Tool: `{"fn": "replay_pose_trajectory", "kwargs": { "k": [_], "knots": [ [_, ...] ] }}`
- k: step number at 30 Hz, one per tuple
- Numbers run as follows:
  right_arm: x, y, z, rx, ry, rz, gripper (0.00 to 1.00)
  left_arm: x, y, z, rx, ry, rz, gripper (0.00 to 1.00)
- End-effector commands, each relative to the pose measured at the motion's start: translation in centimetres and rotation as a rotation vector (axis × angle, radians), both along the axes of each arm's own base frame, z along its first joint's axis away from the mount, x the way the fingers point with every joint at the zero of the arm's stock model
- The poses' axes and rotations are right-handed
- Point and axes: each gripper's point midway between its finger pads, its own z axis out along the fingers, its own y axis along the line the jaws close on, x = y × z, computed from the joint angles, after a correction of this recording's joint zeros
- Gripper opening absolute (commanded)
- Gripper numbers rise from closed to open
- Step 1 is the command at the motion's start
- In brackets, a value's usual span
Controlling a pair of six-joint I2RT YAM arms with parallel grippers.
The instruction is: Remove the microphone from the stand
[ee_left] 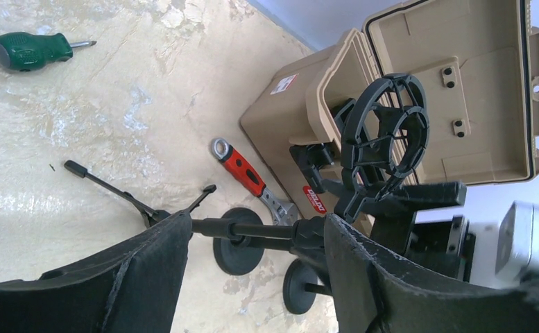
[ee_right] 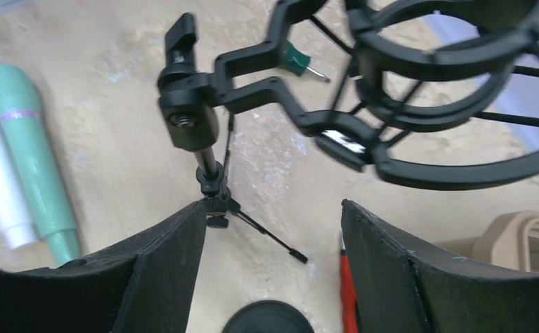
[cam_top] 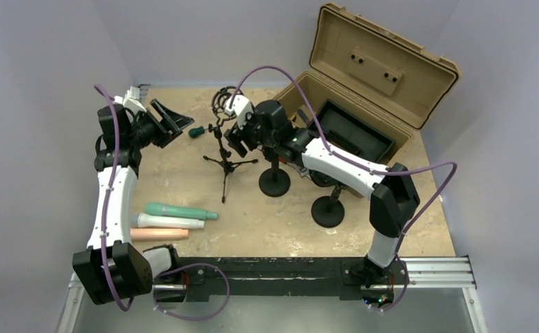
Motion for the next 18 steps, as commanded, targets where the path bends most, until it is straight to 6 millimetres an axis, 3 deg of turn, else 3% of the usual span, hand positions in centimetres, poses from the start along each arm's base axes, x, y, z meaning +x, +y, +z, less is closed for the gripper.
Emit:
{"fn": "replay_pose_trajectory", "kwargs": {
  "k": [1,9,18],
  "knots": [
    [-2.8,1.4,1.7,0.169,0.239,0.169,0.68,0.0,0.1,1.4,0.002,-0.059,-0.003,0.68],
    [-2.2,2.5,-0.1,0.212,0.414,0.196,0.62,0.0,-0.1,1.6,-0.004,-0.062,-0.012,0.69],
    [-1.2,2.7,-1.5,0.205,0.437,0.143,0.59,-0.1,-0.2,1.7,-0.013,-0.061,-0.018,0.77]
  ]
}}
